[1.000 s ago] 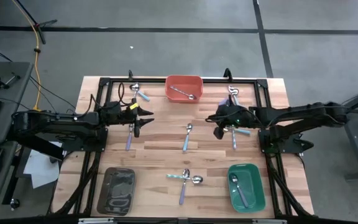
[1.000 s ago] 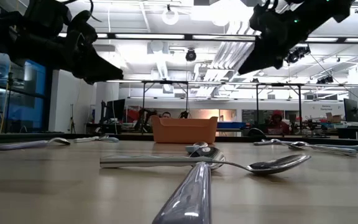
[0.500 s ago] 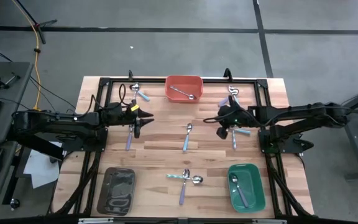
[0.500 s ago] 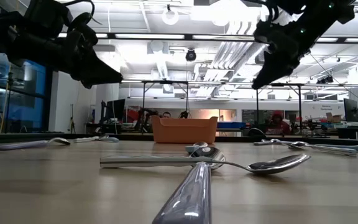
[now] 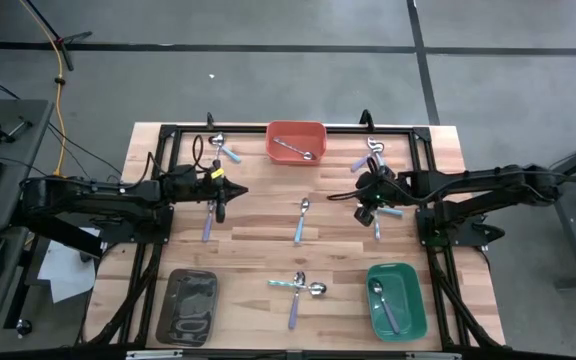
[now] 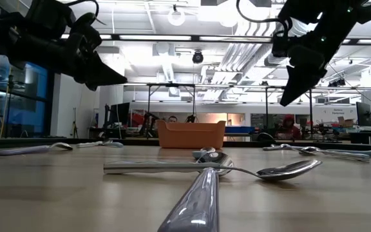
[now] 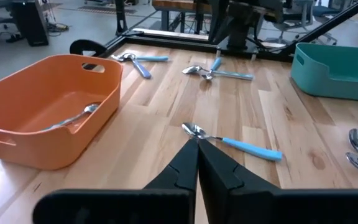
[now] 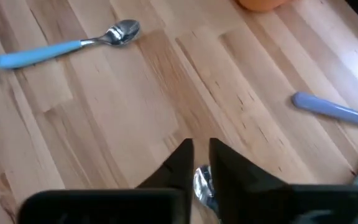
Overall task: Sort silverware by color (type)
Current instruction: Put the right blue spoon into the black bin
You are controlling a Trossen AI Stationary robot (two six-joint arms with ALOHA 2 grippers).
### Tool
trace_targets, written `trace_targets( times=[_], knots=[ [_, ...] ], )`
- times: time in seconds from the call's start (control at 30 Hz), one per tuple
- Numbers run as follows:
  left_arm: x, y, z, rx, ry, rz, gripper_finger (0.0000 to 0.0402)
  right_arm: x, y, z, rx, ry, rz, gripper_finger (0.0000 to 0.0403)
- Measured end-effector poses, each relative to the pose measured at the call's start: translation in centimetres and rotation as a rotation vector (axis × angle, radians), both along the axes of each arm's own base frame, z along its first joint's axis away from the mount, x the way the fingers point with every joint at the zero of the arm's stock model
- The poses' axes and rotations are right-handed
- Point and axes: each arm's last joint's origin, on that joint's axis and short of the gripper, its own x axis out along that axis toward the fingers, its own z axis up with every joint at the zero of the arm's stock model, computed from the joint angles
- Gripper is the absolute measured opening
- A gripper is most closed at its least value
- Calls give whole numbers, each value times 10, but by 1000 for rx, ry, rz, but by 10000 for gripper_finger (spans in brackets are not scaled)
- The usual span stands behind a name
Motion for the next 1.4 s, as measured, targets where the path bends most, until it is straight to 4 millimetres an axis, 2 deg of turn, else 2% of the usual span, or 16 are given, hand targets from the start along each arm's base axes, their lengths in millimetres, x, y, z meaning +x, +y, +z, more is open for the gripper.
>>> trace_targets(
  times=[0.2,0.33,0.5,0.67,0.93,1.4],
  knots=[
    [3,1,-8,-20,45,3,1,-12,-3,-7,168,117,-19,127],
    [6,2,-12,-25,63,6,1,-27,-3,-12,207,276,-34,153],
    [8,2,-14,-30,53,9,1,-37,-6,-14,194,389,13,151],
    [9,3,-16,-40,66,12,1,-32,-16,-21,215,412,39,137],
    [11,4,-22,-28,104,28,0,-23,-33,-45,290,547,-18,134],
    [18,6,-30,-2,110,21,0,-13,-37,-74,361,687,-14,134]
  ],
)
